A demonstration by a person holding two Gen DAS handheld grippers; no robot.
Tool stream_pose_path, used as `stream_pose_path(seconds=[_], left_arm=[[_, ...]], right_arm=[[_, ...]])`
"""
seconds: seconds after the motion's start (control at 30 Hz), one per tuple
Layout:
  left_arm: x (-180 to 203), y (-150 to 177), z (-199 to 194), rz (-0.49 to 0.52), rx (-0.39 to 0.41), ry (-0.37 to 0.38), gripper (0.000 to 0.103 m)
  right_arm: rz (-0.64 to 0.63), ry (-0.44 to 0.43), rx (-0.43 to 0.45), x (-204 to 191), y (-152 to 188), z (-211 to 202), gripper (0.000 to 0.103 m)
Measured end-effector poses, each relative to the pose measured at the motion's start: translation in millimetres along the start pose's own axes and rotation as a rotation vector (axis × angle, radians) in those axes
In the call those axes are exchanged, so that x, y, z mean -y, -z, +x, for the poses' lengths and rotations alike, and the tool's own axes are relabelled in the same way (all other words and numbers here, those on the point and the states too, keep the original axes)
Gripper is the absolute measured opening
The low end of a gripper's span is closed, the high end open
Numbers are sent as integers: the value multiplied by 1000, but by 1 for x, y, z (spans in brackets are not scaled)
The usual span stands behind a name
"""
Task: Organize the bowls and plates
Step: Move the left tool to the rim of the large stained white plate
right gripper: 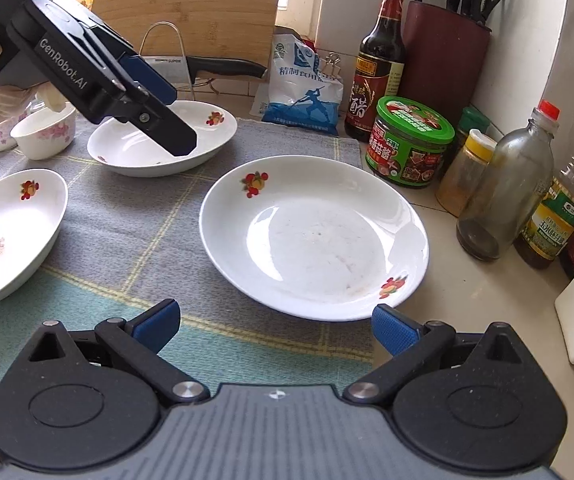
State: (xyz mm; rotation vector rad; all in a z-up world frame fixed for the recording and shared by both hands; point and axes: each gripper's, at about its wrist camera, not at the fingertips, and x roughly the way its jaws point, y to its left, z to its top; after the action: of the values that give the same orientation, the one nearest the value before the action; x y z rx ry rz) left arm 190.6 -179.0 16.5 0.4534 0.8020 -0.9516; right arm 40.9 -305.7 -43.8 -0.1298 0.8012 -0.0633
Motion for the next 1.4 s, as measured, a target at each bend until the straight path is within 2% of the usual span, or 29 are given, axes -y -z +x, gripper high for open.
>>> stream_pose_path(seconds=[0.17, 0.4, 0.67, 0.77, 0.97, 1.07, 1.23, 1.4], left_arm=[[2, 33, -31, -21, 32, -48, 88], [5, 89, -64, -103, 50, -113, 89], [5, 156, -92, -275, 19, -134, 89], [3, 173, -104, -310, 20, -155, 89], [-5, 200, -125, -335, 28, -178, 89], [-7, 209, -132, -311, 32, -194, 89], [-11, 215, -133, -298, 26, -193, 89], [-14, 209, -128, -312, 22, -225, 89]], right_arm=[[-14, -5, 18, -25, -4, -13, 103], [-41, -36, 42, -67, -7, -23, 103], [-41, -86, 47, -115, 4, -32, 103], [-39, -101, 47, -131, 9, -34, 103], [-31, -125, 44, -160, 19, -35, 103], [-33, -119, 30, -174, 23, -35, 103], [-39, -126, 15, -187, 28, -31, 103], [-95, -187, 20, -187, 29, -19, 103]])
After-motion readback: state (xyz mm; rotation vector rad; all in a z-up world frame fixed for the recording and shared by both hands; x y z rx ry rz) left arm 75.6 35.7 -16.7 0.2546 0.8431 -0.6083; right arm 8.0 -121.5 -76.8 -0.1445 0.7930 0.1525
